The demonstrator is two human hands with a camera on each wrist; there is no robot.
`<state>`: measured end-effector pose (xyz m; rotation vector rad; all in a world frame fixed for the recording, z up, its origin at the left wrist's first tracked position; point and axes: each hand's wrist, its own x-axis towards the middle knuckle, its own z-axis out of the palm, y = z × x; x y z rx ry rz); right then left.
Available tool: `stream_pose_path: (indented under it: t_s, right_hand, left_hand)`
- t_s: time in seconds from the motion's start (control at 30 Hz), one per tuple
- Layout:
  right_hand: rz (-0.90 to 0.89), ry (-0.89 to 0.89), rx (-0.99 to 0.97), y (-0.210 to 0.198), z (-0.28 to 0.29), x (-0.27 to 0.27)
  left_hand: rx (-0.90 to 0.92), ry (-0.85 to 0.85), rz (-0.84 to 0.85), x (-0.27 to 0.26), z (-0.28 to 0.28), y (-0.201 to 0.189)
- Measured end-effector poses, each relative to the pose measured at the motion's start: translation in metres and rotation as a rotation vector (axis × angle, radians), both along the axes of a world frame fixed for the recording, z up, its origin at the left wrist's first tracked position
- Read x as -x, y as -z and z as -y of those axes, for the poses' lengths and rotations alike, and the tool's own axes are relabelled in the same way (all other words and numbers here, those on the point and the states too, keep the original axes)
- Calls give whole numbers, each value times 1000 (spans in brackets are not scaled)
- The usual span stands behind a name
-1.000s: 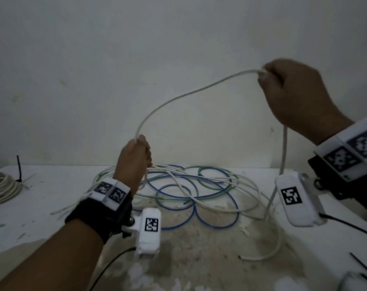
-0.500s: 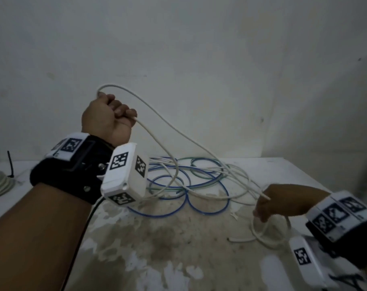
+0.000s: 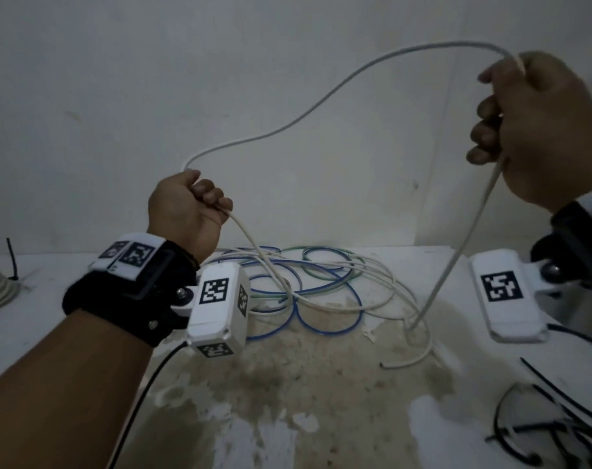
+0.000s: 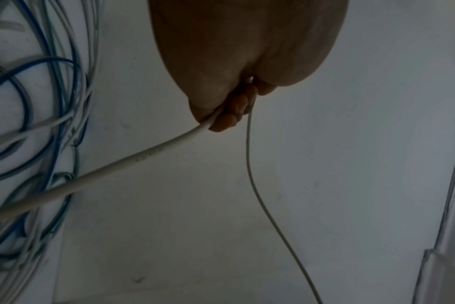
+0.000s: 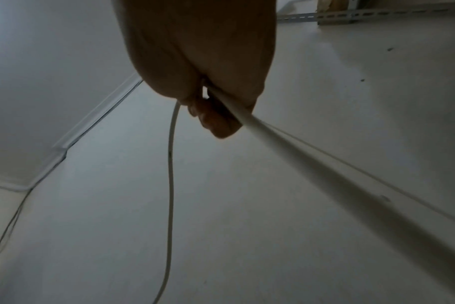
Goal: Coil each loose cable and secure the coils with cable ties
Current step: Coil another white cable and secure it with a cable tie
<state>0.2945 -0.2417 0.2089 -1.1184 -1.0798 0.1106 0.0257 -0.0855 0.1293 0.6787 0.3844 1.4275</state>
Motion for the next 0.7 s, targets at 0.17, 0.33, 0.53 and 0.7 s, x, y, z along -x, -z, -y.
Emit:
stream_pose_path:
  t_s: [0.17, 0.33, 0.53, 0.7]
  right_hand:
    - [-80, 72, 66, 11, -8, 13]
    - [-9, -35, 266, 39, -14, 27]
    - [-90, -253, 449, 54, -20, 51]
    - [138, -164, 387, 78, -32, 76]
  left_hand:
    - [-67, -19, -90, -5, 3, 9]
    - [-121, 80, -265, 0, 8, 15]
    - [-117, 21, -683, -2, 11, 20]
    - [-192, -57, -1188, 3, 10, 29]
